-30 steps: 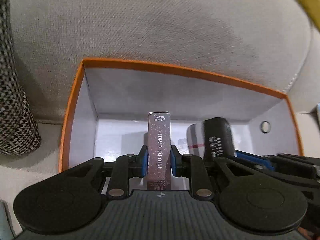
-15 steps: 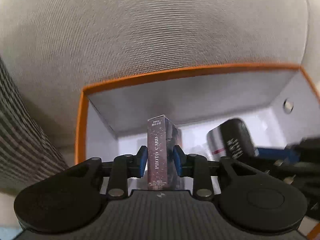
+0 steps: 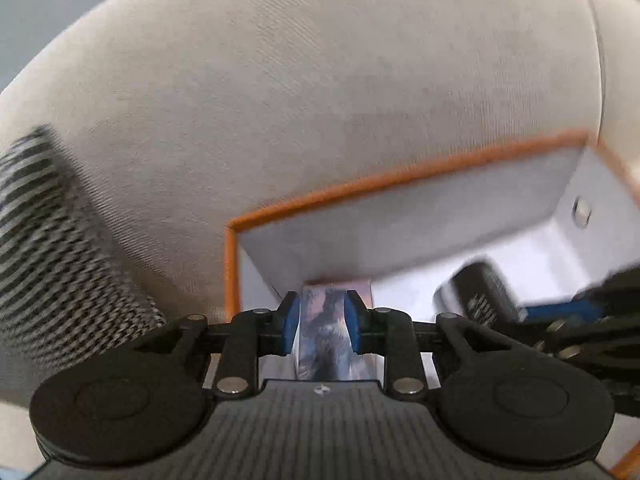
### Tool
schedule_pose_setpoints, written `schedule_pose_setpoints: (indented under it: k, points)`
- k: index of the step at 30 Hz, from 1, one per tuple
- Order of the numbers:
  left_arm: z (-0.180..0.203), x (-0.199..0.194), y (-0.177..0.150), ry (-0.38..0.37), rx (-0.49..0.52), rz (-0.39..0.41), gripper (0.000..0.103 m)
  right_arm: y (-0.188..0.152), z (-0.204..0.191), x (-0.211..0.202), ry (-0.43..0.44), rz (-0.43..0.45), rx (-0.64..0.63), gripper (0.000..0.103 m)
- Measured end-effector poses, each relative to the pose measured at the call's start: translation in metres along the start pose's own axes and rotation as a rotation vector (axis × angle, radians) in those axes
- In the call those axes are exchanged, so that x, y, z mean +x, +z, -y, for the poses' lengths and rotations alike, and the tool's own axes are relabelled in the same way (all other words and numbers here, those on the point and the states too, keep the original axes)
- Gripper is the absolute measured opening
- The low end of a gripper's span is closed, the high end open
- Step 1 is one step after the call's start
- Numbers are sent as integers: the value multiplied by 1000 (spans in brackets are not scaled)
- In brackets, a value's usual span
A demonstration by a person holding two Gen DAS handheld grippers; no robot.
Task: Organize rigid objects
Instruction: 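Lower the photo card box into the orange box and open the left tool, then lower the plaid box into the orange box and open the right tool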
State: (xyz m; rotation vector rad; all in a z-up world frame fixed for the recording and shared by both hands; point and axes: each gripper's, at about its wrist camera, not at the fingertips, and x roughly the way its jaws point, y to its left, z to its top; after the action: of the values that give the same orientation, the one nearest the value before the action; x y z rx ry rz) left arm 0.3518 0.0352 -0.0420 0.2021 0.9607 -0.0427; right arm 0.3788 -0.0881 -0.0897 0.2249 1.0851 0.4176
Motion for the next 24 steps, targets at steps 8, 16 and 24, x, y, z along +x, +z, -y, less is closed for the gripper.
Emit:
schedule_pose_setpoints:
  k: [8,16,24]
  points:
    - [-60,-42,-30,-41,-325,103,54,8,-6,13,-12,-34,8,17]
    - [-84,-16,-50,-219,-460,-12,43,18,-13,30,11,-66,29,17]
    - [-99,6,-47,-296,-515,-35,26,19,6,38,-57,-116,42,19]
